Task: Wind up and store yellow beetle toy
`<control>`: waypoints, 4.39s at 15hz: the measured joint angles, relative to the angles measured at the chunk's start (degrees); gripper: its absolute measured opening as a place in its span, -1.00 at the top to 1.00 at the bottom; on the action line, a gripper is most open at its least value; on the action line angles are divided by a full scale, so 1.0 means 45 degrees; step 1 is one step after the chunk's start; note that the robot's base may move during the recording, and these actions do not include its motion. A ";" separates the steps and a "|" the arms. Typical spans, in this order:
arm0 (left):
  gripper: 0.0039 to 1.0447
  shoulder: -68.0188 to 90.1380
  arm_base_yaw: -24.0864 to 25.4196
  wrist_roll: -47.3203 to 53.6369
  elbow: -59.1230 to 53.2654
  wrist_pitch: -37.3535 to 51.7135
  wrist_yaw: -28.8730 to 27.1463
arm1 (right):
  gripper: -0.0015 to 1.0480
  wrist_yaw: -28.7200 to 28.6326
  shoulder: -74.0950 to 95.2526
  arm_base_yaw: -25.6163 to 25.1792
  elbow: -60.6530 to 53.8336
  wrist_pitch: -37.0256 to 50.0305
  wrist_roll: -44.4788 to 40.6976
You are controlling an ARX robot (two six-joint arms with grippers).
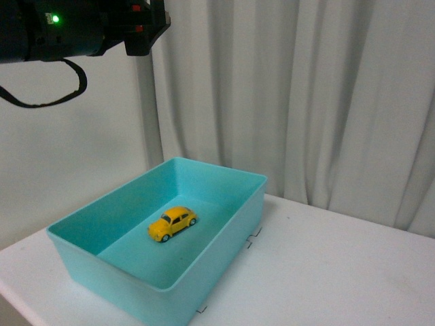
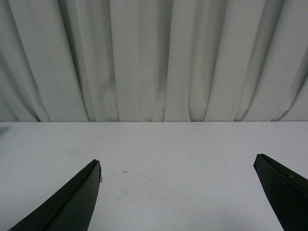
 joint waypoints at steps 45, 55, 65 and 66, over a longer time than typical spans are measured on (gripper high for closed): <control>-0.69 -1.4940 -0.2642 -0.0262 -0.7635 -0.8422 -0.2783 | -0.87 0.0000 0.0000 0.0000 0.0000 -0.0005 -0.0005; -0.88 -1.4940 -0.2642 -0.0262 -0.7635 -0.8417 -0.2783 | -0.87 0.0000 0.0000 0.0000 0.0000 0.0005 -0.0005; -0.88 -1.4940 -0.2642 -0.0262 -0.7635 -0.8422 -0.2783 | -0.87 0.0000 0.0000 0.0000 0.0000 0.0005 -0.0005; -0.88 -1.4940 -0.2642 -0.0262 -0.7635 -0.8422 -0.2783 | -0.87 0.0005 0.0000 0.0000 0.0000 0.0005 0.0000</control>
